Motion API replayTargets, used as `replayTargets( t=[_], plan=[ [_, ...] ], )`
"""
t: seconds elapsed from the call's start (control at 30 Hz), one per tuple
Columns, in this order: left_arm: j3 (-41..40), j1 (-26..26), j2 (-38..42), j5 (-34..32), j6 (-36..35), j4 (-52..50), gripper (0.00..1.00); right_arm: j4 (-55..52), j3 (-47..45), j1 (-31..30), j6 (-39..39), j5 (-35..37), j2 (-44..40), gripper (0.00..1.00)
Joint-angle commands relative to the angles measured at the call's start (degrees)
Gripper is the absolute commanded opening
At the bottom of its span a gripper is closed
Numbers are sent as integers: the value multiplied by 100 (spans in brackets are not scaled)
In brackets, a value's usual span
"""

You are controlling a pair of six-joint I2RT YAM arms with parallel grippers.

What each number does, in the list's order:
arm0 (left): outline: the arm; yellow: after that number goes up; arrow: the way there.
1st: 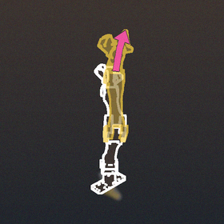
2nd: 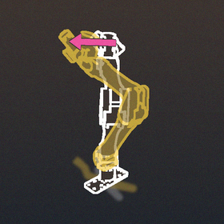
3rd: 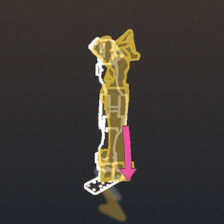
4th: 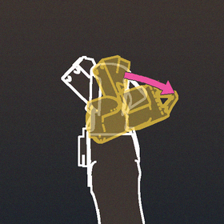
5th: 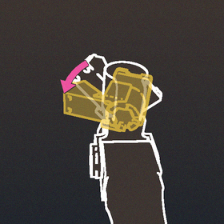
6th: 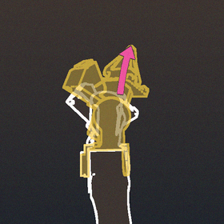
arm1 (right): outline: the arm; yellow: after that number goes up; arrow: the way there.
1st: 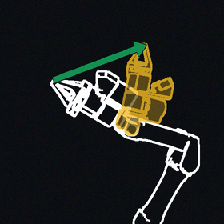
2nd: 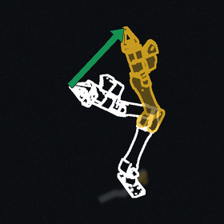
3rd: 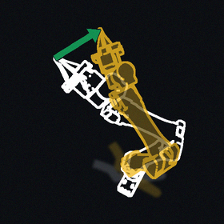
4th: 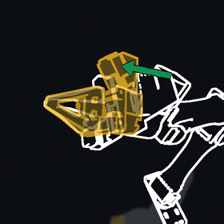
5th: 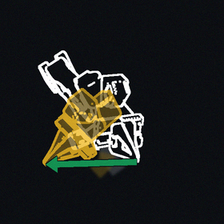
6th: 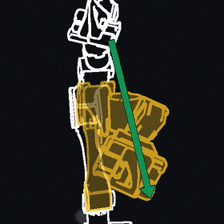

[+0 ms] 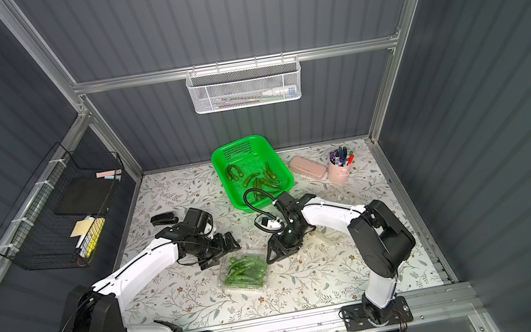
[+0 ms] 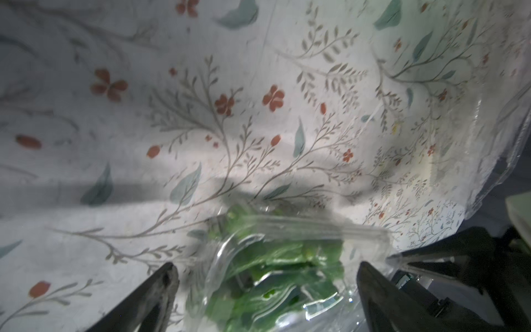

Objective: Take small green peppers out of containers
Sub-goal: Move the packing box to the center of the board.

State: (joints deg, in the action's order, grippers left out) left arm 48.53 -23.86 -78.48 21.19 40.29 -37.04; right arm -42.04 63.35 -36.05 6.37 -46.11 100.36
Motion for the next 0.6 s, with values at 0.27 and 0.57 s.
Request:
replayTargets(
  t=[0.27,0.57],
  plan=[
    [-84,-49,-387,1265,-404,925,99,-204,862,-2,-408,-490,621,53],
    [1504,-49,-1845,1004,-894,843,99,-489,1944,493,-82,555,1234,53]
  ],
)
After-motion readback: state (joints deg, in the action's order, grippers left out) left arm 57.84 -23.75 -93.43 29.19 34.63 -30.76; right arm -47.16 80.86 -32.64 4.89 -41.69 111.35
